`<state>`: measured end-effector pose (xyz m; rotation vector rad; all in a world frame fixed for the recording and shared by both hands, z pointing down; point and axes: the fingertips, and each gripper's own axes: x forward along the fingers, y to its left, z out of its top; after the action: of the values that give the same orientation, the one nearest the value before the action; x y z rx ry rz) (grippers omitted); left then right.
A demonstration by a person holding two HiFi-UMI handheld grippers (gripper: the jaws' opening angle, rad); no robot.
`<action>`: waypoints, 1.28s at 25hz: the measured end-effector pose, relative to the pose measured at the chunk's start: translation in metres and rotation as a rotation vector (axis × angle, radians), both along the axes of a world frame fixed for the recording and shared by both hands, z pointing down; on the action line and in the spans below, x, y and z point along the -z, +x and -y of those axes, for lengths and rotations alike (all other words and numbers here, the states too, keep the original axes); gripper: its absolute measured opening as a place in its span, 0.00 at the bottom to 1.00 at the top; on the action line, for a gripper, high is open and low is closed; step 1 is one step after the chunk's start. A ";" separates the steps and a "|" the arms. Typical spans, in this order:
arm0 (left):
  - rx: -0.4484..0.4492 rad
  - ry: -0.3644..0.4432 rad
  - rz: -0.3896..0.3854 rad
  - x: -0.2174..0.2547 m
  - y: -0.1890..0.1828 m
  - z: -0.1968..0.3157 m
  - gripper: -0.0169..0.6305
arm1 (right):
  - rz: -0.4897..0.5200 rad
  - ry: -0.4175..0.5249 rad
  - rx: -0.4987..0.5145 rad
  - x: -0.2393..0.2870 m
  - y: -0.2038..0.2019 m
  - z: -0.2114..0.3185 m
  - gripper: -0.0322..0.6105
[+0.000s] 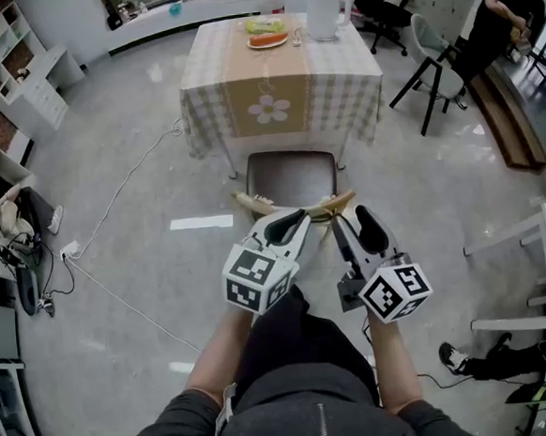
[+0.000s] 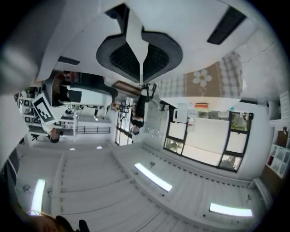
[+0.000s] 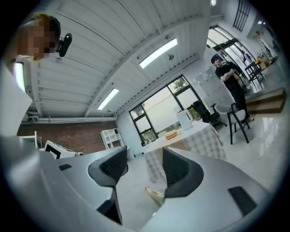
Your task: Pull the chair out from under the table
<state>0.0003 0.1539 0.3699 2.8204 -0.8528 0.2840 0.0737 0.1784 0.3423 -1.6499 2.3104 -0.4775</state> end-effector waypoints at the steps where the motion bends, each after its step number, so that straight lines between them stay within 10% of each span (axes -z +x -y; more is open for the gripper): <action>1: 0.019 0.018 -0.029 0.008 -0.001 -0.004 0.06 | -0.017 0.025 -0.025 0.008 -0.002 -0.005 0.43; 4: 0.047 0.051 -0.127 0.032 0.000 -0.021 0.04 | -0.062 0.079 -0.086 0.026 -0.005 -0.020 0.12; 7: 0.041 0.073 -0.187 0.047 0.006 -0.041 0.04 | -0.090 0.093 -0.125 0.032 -0.007 -0.036 0.07; 13: 0.032 0.149 -0.157 0.050 0.014 -0.058 0.04 | -0.264 0.066 -0.210 0.023 -0.014 -0.049 0.07; 32: 0.050 0.109 -0.124 0.031 0.002 -0.058 0.04 | -0.326 0.009 -0.190 0.006 -0.016 -0.043 0.07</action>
<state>0.0024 0.2120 0.3392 2.8749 -0.9358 0.0559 0.0578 0.2211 0.3364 -2.0478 2.3297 -0.1661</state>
